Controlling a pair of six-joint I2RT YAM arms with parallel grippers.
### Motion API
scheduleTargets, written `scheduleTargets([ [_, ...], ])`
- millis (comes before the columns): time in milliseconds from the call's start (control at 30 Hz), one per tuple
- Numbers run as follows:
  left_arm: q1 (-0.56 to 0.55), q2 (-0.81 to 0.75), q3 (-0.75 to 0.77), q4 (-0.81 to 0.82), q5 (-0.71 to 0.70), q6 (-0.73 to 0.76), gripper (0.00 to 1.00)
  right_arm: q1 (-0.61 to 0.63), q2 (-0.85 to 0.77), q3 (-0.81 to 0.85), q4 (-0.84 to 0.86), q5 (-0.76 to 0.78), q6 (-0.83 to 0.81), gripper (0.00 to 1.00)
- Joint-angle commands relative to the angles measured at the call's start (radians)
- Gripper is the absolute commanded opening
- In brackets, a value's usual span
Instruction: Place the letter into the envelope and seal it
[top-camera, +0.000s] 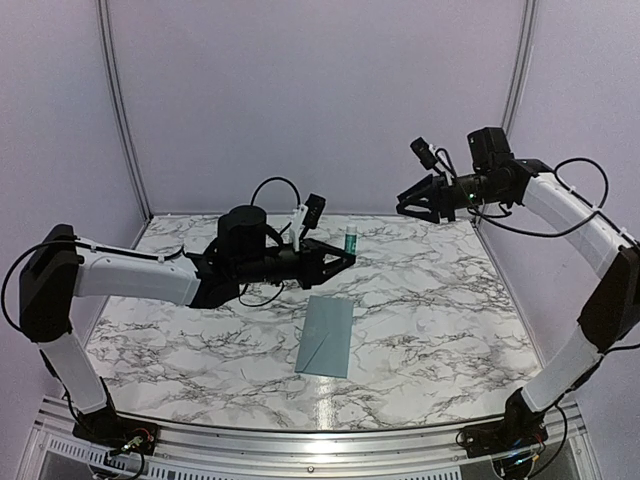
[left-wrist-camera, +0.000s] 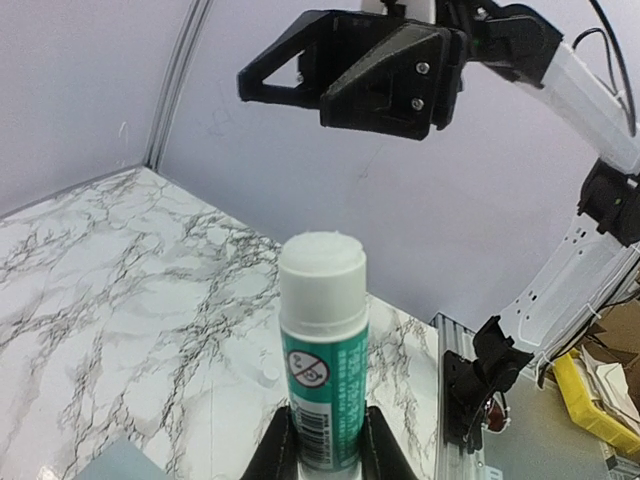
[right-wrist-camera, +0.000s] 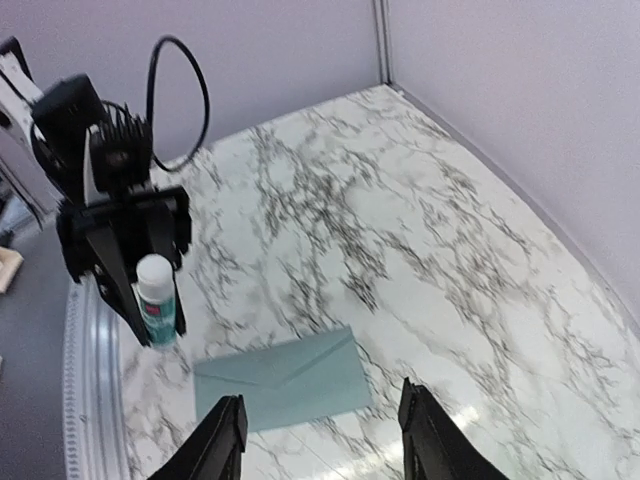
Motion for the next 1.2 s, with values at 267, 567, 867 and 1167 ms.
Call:
scheduleTargets([
  [267,0.019,-0.09,-0.086,-0.092,-0.045,0.03,0.05,0.01,-0.099,-0.341,-0.22,0.654,-0.325,0.44],
  [567,0.025,-0.088,-0.097,-0.096,-0.043,0.022,0.05,0.031,-0.051,-0.428,-0.172,0.728,-0.296,0.45],
  [867,0.028,-0.075,-0.092,-0.101,-0.044,0.011,0.05,0.13,0.015,-0.485,-0.11,0.835,-0.265,0.45],
  [1167,0.028,-0.059,-0.083,-0.101,-0.039,-0.002,0.05,0.14,0.064,-0.488,-0.095,0.859,-0.248,0.42],
])
